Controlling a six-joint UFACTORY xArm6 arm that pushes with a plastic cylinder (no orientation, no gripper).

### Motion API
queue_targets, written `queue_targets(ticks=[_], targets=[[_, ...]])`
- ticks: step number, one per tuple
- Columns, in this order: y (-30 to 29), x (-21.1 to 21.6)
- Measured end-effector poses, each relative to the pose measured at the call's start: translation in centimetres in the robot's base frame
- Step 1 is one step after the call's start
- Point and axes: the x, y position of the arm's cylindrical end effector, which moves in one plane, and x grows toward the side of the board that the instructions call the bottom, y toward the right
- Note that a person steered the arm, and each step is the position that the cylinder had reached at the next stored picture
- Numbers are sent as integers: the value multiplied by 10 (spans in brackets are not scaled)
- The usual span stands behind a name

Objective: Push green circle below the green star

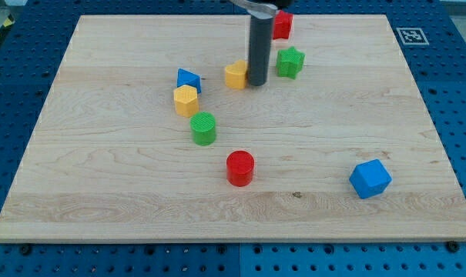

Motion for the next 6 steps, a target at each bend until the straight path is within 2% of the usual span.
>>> queue_targets(ticks=[2, 3, 4, 5, 6], targets=[[-66, -13], [-66, -20], [-49, -52], [-90, -90], [-183, -94]])
